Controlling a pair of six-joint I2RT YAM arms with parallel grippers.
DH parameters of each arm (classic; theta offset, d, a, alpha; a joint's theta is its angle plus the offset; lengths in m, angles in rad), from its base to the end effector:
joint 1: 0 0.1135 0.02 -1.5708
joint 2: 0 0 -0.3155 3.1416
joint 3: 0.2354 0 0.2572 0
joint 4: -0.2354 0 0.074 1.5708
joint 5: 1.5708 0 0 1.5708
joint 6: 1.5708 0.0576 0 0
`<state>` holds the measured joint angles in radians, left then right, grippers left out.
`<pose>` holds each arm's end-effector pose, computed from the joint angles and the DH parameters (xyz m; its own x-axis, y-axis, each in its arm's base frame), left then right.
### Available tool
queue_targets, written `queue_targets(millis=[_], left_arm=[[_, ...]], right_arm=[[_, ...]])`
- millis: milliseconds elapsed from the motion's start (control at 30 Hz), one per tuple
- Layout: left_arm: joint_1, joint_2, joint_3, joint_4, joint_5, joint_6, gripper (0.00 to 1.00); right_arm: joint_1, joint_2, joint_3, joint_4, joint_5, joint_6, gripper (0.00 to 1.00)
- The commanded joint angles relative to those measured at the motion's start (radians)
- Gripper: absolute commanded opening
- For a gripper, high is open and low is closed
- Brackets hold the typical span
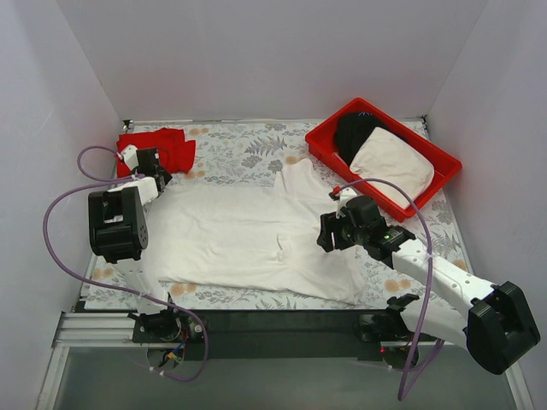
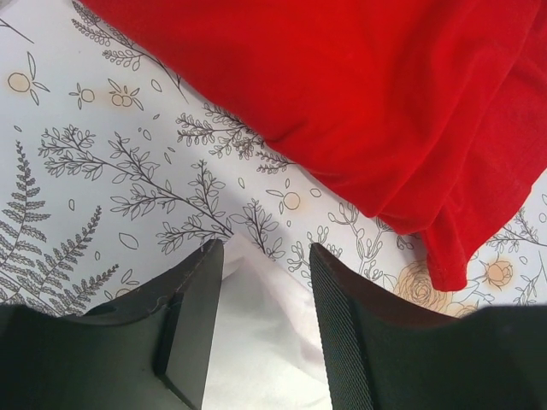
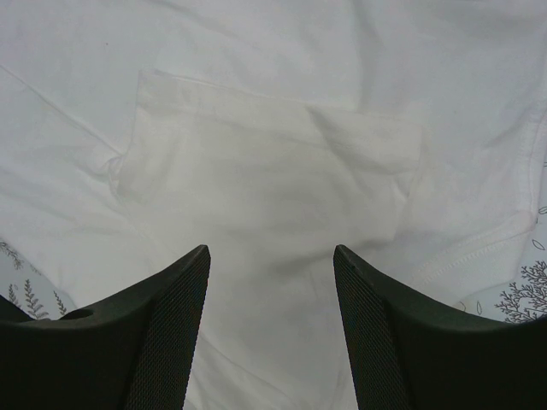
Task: Fold and stack the t-shirts
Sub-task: Fold the tshirt
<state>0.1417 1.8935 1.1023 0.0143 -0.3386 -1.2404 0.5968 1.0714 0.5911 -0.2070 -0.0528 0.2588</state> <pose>0.4230 0.0797 0.1870 0.1226 -0.8837 -0.4516 -0.7758 0.1984 -0.5990 0.1803 0.1262 0.2447 -0.6596 -0.1392 -0.7387 -0.4408 0.8676 0.2302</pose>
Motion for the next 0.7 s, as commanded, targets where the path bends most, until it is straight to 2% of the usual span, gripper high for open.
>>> queue_targets(millis=[0,133,200,267,300,367,667], left_arm=[[0.006,0.003,0.008,-0.008,0.012,0.024,0.42],[0.004,0.003,0.007,-0.01,0.018,0.025,0.33],[0.004,0.001,0.004,-0.008,0.021,0.027,0.22],[0.006,-0.002,-0.002,-0.008,0.023,0.025,0.17],[0.006,-0.002,-0.004,-0.008,0.021,0.025,0.08],[0.004,-0.001,-0.009,-0.008,0.02,0.027,0.01],[0.016,0.003,-0.033,-0.008,0.035,0.022,0.0]], right_arm=[[0.001,-0.002,-0.004,0.037,-0.01,0.002,0.55],[0.0,-0.004,-0.008,0.037,-0.009,0.005,0.55],[0.001,-0.001,-0.008,0.037,-0.009,0.007,0.55],[0.001,0.004,-0.008,0.038,-0.007,0.008,0.55],[0.001,0.005,-0.008,0.038,-0.007,0.01,0.55],[0.001,0.01,-0.001,0.038,-0.007,0.01,0.55],[0.001,0.061,0.073,0.038,0.037,0.023,0.55]])
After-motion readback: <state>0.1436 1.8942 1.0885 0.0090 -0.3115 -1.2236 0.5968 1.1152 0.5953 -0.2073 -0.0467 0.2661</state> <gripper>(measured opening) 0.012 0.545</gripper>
